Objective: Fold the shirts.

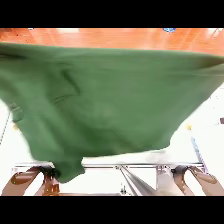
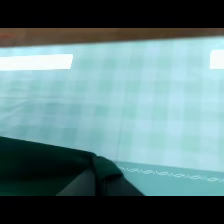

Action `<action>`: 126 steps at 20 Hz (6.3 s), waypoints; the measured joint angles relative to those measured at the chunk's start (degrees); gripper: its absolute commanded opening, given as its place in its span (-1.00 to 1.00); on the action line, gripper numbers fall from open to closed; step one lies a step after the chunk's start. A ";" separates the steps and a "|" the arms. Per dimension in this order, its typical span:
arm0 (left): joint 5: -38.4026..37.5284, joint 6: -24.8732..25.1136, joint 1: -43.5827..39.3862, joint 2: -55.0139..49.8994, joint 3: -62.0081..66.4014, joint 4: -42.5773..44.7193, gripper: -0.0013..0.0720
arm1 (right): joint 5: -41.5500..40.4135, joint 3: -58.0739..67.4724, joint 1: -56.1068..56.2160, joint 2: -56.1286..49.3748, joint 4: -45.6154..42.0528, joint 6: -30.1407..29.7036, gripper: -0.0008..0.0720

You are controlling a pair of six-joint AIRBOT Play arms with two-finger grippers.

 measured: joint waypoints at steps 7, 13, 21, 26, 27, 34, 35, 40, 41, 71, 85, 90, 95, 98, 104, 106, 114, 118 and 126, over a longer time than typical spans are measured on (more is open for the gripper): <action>17.51 0.28 -0.17 -28.33 -0.61 -8.83 -0.91 | -16.59 -5.11 3.72 -24.35 5.84 -4.94 -0.89; 23.63 3.82 0.20 -51.69 12.61 -12.74 -0.91 | -26.36 4.74 4.85 -48.11 9.27 -5.88 -0.89; 16.22 4.76 1.31 -62.73 18.60 -15.52 -0.91 | -25.44 14.40 5.01 -61.48 11.87 -3.85 -0.89; 4.87 8.37 3.52 -62.49 18.95 -15.96 -0.91 | -18.36 15.08 4.48 -62.14 11.04 -5.03 -0.89; 1.86 9.86 3.87 -62.40 18.71 -15.93 -0.91 | -16.20 14.99 4.46 -62.20 9.60 -5.44 -0.89; -7.15 14.43 4.92 -62.38 14.16 -15.32 -0.91 | -8.52 11.82 4.66 -62.29 2.78 -4.55 -0.89; -7.61 14.71 5.05 -62.42 13.92 -15.23 -0.91 | -8.17 11.50 4.66 -62.29 2.38 -4.48 -0.89; -10.01 15.43 5.51 -62.97 13.27 -15.17 -0.74 | -6.97 10.80 4.66 -62.34 1.27 -3.82 -0.56; -10.34 15.45 5.55 -63.08 13.22 -15.08 0.02 | -6.86 10.75 4.66 -62.34 0.98 -3.56 0.10; 0.72 29.29 33.42 -23.98 -54.36 -38.29 0.41 | -18.86 -50.66 -11.58 -11.98 14.19 -13.70 0.14; 2.95 32.00 24.46 -27.26 -51.36 -39.50 -0.91 | -18.40 -56.24 -15.02 -11.69 3.89 -5.03 0.15; 2.12 32.09 24.37 -27.26 -51.04 -39.91 -0.91 | -19.37 -58.66 -15.23 -14.51 8.74 -6.64 0.14; 2.03 32.15 24.37 -27.26 -51.01 -40.06 -0.91 | -21.00 -57.48 -9.88 -22.40 16.85 -10.36 0.01; 1.73 32.13 24.37 -27.23 -50.80 -40.09 -0.91 | -25.92 -53.92 -5.33 -25.68 19.30 -11.50 -0.89; -0.90 32.02 24.30 -26.64 -43.47 -41.44 -0.91 | -20.92 -44.50 -2.45 -26.51 18.38 -13.38 -0.89; -1.07 31.95 23.58 -27.63 -38.84 -43.19 -0.91 | -20.06 -41.09 -2.27 -27.26 17.62 -13.33 -0.89; 0.07 26.69 16.48 -45.55 -11.32 -45.42 -0.91 | -20.76 -22.08 0.17 -40.04 21.03 -12.85 -0.89; -1.53 21.94 14.36 -57.57 4.70 -45.53 -0.91 | -21.18 -10.51 1.29 -49.13 21.42 -10.64 -0.89; -3.45 17.46 12.92 -72.26 21.64 -45.55 -0.89 | -22.03 1.66 2.12 -60.02 21.94 -8.28 -0.87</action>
